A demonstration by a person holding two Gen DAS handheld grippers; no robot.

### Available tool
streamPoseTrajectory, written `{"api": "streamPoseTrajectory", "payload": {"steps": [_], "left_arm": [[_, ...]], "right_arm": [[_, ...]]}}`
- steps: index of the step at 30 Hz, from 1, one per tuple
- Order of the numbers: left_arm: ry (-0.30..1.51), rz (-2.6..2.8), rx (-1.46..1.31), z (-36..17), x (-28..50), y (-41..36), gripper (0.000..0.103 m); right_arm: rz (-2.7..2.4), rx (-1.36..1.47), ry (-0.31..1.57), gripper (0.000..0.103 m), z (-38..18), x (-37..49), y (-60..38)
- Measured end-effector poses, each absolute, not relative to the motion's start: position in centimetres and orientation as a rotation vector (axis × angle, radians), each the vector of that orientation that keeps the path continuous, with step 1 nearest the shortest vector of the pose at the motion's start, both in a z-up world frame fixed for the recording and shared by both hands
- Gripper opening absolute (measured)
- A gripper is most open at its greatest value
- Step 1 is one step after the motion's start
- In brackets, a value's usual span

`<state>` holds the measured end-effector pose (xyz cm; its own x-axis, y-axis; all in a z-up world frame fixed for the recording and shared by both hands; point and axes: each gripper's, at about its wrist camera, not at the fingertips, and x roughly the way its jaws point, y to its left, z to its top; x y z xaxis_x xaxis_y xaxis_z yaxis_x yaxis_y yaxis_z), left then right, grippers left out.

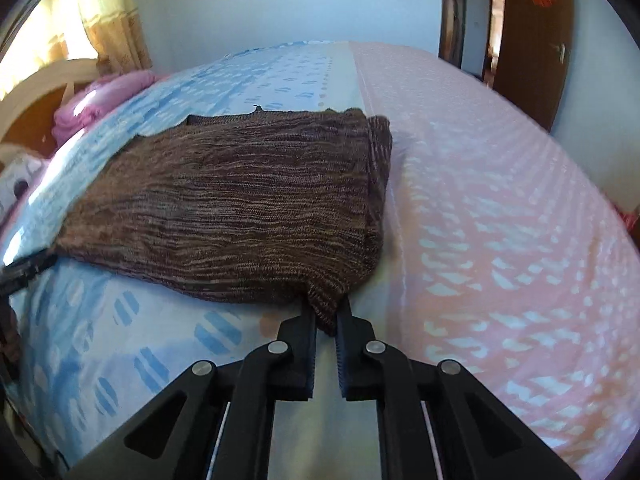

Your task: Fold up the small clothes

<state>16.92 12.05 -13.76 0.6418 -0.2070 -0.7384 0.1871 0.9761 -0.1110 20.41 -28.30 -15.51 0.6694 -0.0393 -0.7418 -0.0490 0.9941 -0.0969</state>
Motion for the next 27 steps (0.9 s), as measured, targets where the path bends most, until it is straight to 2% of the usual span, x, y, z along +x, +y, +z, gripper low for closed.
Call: {"api": "streamPoseTrajectory", "payload": {"steps": [1,2,4,5,7,10,14,16,19,21,23,25,27], "left_arm": [[0.847,-0.232,-0.018,-13.8,17.4,12.0,0.045],[0.851,-0.241,-0.018,-13.8,17.6,12.1,0.034],[0.849,-0.239,-0.022,-13.6,18.1,12.2,0.021],[0.852,-0.244,-0.036,-13.7,18.3,12.4,0.021],[0.849,-0.241,-0.065,-13.7,18.2,13.0,0.019],[0.862,-0.261,-0.077,-13.8,17.6,13.7,0.019],[0.858,-0.252,-0.049,-13.1,16.7,14.4,0.025],[0.85,-0.247,-0.096,-12.4,16.8,15.3,0.025],[0.806,-0.243,-0.164,-10.7,17.3,16.1,0.031],[0.783,-0.226,-0.154,-9.6,18.2,15.6,0.04],[0.764,-0.195,-0.116,-8.9,19.6,14.3,0.062],[0.737,-0.203,-0.107,-8.5,21.2,12.5,0.071],[0.746,-0.219,-0.103,-8.8,22.7,11.1,0.072]], "right_arm": [[-0.006,-0.127,0.828,0.007,-14.9,20.3,-28.7],[-0.014,-0.131,0.824,0.007,-14.5,20.4,-29.2],[-0.045,-0.186,0.815,0.007,-14.0,20.3,-29.8],[-0.089,-0.251,0.812,0.001,-14.1,20.2,-30.0],[-0.133,-0.285,0.836,0.0,-14.5,20.0,-31.1],[-0.117,-0.139,0.853,0.0,-14.2,19.2,-33.4],[-0.052,-0.017,0.775,0.0,-12.8,18.9,-32.7],[0.012,0.046,0.746,0.0,-12.2,20.3,-31.6],[0.062,0.065,0.724,0.0,-11.9,23.1,-29.1],[0.09,0.06,0.715,0.0,-12.3,25.5,-27.3],[0.102,0.055,0.721,0.0,-13.0,27.1,-25.3],[0.088,0.048,0.747,0.0,-14.4,28.7,-24.5],[0.071,0.055,0.807,0.0,-16.5,29.5,-24.5]]}}
